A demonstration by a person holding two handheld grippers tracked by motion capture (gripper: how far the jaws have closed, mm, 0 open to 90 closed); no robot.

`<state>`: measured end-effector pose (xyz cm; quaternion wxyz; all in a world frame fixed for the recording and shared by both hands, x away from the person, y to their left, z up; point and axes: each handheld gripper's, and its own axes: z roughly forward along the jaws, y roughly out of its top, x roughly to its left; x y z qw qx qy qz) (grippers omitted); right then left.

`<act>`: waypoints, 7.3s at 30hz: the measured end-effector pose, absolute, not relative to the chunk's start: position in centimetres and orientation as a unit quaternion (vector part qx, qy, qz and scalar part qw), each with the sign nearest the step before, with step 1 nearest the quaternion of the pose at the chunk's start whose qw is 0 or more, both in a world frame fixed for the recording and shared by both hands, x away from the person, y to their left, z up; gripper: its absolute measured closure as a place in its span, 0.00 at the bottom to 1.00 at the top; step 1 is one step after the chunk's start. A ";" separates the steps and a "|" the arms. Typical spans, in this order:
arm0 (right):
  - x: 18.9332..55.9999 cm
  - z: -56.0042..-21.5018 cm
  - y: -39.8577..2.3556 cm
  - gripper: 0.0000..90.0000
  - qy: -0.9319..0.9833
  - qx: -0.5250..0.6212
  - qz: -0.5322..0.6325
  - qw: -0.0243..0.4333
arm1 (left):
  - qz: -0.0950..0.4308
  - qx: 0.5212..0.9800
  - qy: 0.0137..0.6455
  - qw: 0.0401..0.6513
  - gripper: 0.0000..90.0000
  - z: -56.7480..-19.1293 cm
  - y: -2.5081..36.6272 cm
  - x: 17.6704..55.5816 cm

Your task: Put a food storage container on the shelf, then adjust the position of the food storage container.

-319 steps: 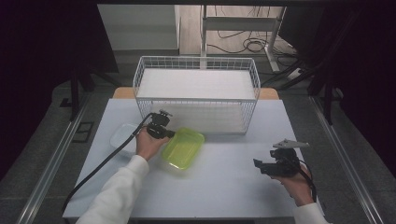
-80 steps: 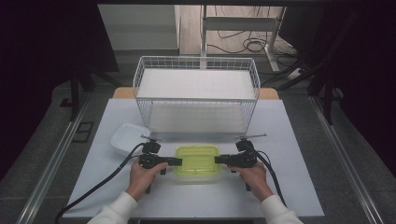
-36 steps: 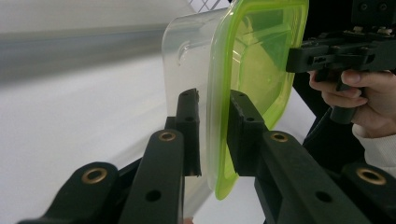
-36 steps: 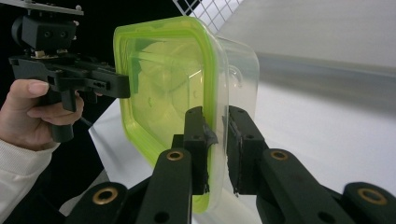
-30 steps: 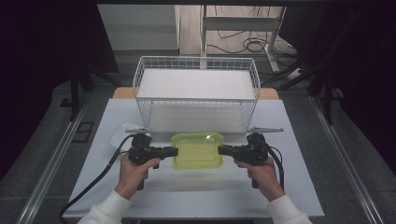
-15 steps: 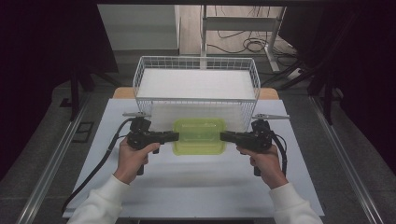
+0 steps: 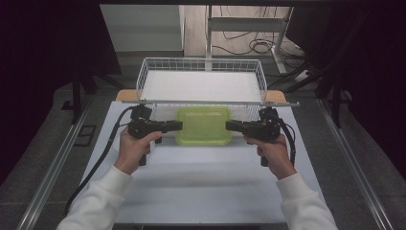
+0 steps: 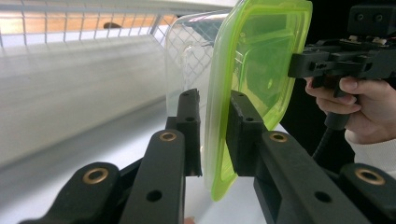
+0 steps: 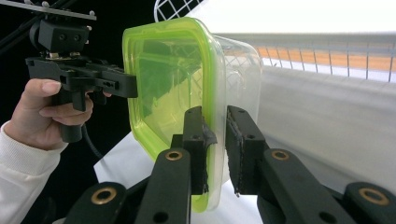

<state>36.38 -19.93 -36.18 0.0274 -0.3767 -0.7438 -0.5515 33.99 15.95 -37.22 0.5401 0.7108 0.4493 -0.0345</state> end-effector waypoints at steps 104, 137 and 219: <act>47.1 -29.7 -18.9 0.33 -0.649 -0.531 -0.544 -0.010 | 0.011 0.685 0.478 0.550 0.26 -31.7 17.1 46.2; 32.1 -41.9 -23.2 0.29 -0.786 -0.413 -0.459 -0.023 | 0.014 0.774 0.435 0.461 0.30 -42.4 17.9 29.0; 32.3 -47.3 -23.6 0.28 -0.830 -0.418 -0.366 -0.047 | 0.094 0.745 0.608 0.256 0.93 -46.0 32.6 41.9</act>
